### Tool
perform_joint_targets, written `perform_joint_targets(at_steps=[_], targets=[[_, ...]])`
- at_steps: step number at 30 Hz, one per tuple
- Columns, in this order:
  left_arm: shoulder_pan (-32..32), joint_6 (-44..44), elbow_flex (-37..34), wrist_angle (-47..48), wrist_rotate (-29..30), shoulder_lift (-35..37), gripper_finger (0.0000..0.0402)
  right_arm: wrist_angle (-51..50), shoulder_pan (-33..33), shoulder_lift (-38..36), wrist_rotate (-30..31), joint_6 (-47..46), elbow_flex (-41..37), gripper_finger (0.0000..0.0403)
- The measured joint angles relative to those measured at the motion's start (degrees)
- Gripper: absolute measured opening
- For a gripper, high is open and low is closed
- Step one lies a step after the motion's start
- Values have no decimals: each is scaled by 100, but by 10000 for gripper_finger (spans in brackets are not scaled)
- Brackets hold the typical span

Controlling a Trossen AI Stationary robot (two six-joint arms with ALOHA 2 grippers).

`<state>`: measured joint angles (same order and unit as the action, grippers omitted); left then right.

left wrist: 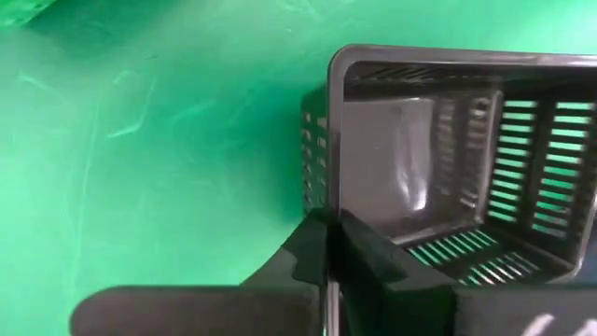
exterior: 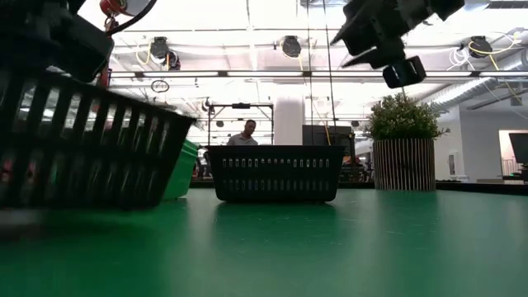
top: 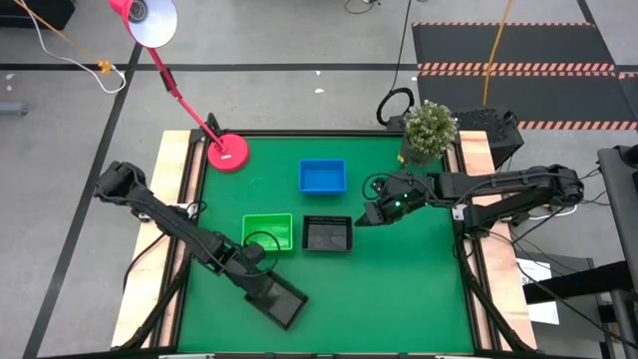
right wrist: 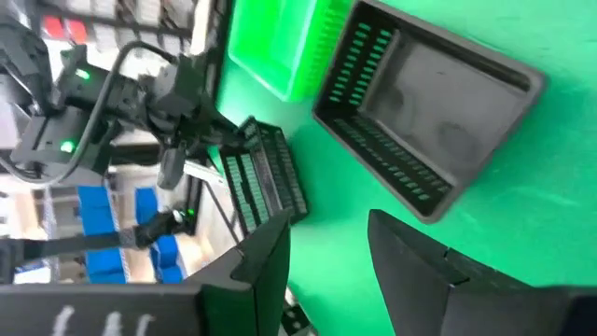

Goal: Stack baskets by color
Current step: Stack the bottom black bin on the top of the top stacked black bins

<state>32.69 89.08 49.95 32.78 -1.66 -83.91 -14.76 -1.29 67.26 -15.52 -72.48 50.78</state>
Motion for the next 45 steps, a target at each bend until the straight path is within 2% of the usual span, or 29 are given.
perform_joint_targets(at_steps=[4,8,16,20,27,36,45], targets=[[-94,56,45,6,-59,356,9,325,265,0,502,-464,0,141],[-253,153,237,39,228,727,14,584,568,0,1130,-1130,0,141],[-864,-358,1077,745,554,911,11,1611,1023,0,2170,-1777,2,141],[-1245,-769,1517,1156,734,902,8,1616,1121,3,2300,-1974,119,141],[-2048,-1086,1953,2067,1423,900,12,680,1237,31,2743,-1732,801,141],[-2808,-1817,2067,1446,2137,898,8,-51,1088,136,3054,-1514,973,141],[-3148,-2111,2076,1254,2166,711,8,-7,704,466,3071,-930,975,141]])
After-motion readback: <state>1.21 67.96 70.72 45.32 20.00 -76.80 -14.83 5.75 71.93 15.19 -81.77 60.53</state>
